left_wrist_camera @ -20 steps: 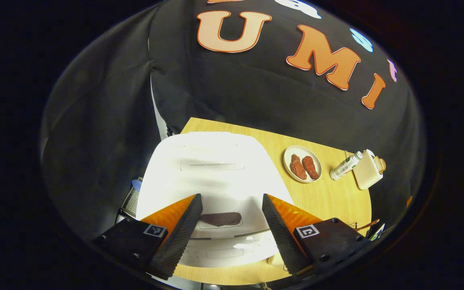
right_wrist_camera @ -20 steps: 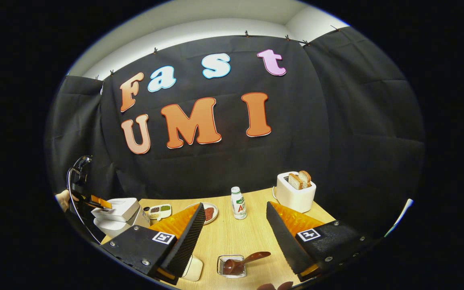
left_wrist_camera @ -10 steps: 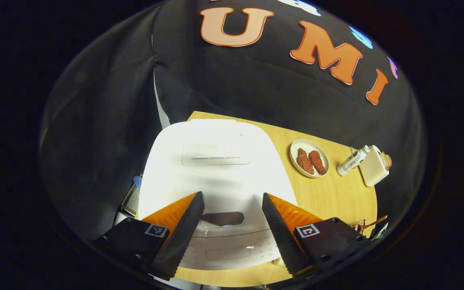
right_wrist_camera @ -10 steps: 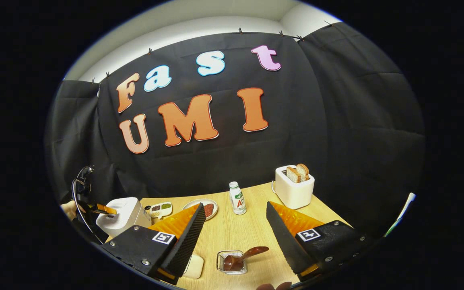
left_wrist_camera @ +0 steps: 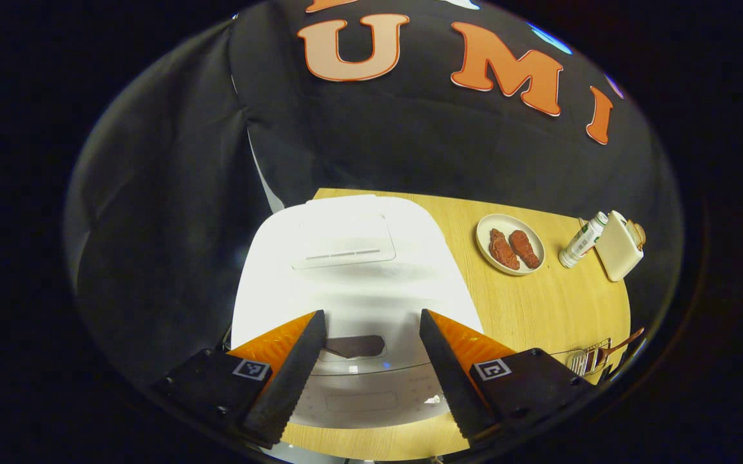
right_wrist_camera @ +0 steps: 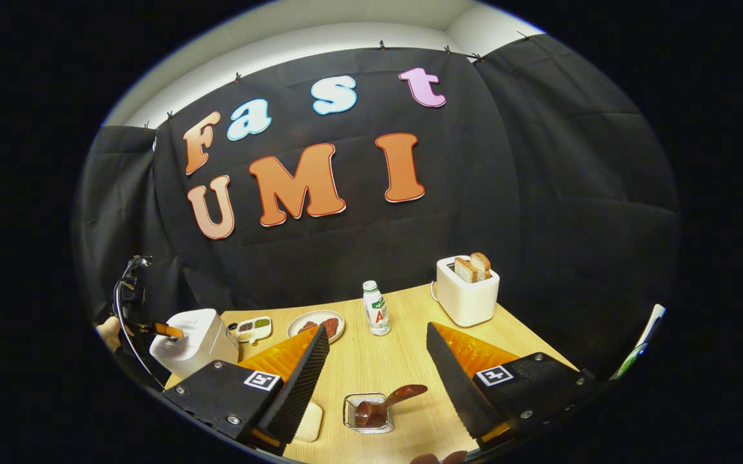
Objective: Close the left gripper, press the button to open the rice cooker; take a wooden spoon from the chopstick holder with the right hand, scoop a spoonful of rice and pour it into the rice cooker, then put the wooden spoon back into the chopstick holder.
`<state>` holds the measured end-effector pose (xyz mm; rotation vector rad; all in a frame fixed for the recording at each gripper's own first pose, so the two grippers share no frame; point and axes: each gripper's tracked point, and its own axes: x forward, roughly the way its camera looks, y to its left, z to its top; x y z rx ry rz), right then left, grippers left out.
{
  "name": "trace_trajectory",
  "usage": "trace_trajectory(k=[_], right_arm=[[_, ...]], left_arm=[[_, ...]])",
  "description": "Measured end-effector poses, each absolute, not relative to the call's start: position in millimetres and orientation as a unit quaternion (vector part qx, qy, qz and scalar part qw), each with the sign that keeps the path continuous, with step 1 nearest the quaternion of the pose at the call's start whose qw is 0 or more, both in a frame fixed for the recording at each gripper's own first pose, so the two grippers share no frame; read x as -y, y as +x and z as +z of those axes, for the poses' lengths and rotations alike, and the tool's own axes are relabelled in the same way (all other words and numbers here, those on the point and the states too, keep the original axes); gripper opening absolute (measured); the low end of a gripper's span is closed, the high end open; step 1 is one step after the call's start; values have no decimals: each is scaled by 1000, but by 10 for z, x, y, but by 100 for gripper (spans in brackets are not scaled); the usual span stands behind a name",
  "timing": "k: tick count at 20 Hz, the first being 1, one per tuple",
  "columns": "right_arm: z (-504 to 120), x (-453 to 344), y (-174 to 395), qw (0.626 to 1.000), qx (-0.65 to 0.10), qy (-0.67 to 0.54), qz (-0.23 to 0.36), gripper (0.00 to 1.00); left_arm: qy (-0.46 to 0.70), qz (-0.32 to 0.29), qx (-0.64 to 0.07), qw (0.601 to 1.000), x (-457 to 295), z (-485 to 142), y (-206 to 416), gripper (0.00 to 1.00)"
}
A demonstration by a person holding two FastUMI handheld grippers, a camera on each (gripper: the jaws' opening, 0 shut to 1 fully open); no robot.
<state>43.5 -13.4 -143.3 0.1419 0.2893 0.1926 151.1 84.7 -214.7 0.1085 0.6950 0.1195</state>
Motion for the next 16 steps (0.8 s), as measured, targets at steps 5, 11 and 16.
trace_trajectory(k=[5, 11, 16], right_arm=[[-1099, 95, 457, 988, -117, 54, 89, 95], [-397, 81, 467, 996, -50, 8, 77, 95], [118, 31, 348, 996, -11, 11, 83, 95]], left_arm=[[67, 33, -240, 968, -635, -1240, 1417, 99], [45, 26, -81, 995, -565, 111, 955, 99], [47, 29, 0, 998, -618, 914, 455, 98]])
